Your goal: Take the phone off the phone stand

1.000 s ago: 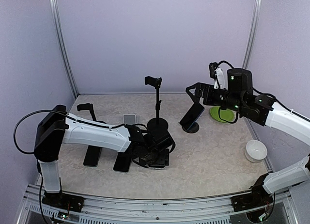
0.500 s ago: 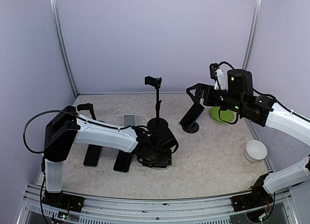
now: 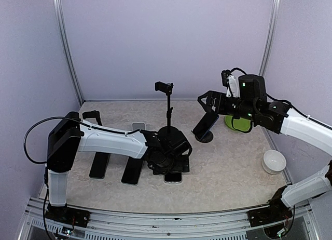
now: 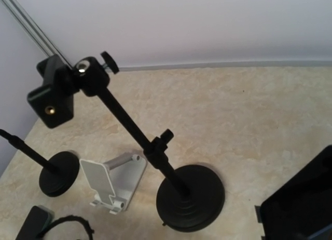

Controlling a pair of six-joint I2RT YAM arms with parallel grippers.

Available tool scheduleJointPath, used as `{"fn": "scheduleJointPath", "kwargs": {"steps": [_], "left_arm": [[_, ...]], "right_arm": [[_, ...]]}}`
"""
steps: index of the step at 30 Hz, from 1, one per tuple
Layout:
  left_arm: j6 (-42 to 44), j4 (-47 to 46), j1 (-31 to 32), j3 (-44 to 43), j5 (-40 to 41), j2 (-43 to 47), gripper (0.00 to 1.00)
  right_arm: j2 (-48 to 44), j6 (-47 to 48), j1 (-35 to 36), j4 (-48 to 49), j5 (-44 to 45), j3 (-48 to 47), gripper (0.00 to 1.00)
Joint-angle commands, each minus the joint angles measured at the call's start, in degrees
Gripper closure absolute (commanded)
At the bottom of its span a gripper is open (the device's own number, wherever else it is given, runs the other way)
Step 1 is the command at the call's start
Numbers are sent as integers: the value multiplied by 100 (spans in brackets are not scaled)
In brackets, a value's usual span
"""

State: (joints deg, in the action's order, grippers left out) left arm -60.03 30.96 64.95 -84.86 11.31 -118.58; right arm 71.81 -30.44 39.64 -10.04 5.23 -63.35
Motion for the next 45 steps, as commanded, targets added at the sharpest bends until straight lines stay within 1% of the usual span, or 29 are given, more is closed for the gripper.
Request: {"fn": "scheduleJointPath", "kwargs": {"steps": [1, 5, 9, 14, 18, 21, 25, 35, 39, 45], "left_arm": [[44, 90, -101, -167, 130, 339, 1], [125, 155, -241, -97, 267, 695, 1], [271, 164, -261, 138, 898, 1198, 1], [176, 364, -314, 488, 1446, 1680, 1], [78, 182, -400, 837, 1548, 2064, 1], [-3, 235, -515, 871, 1597, 2178, 1], [-48, 304, -625, 823, 1721, 2249, 1], [-113, 578, -732, 821, 1980, 2428, 1], [-123, 629, -794, 835, 2023, 2517, 1], [-113, 657, -830, 839, 2027, 2538, 1]], "right_arm": [[69, -374, 18, -161, 130, -16, 0], [17, -857, 18, -297, 361, 391, 2], [268, -1192, 18, -515, 654, 613, 4], [890, -1730, 18, -1024, 1077, 403, 2], [1553, -2137, 18, -1282, 1262, 103, 0], [1989, -2347, 18, -1297, 1385, -89, 0], [2413, -2555, 26, -1082, 1582, -200, 0], [3593, -2534, 23, -867, 1780, -865, 0], [3929, -2522, 18, -962, 1929, -1102, 0], [4317, -2576, -35, -1045, 2202, -1210, 0]]}}
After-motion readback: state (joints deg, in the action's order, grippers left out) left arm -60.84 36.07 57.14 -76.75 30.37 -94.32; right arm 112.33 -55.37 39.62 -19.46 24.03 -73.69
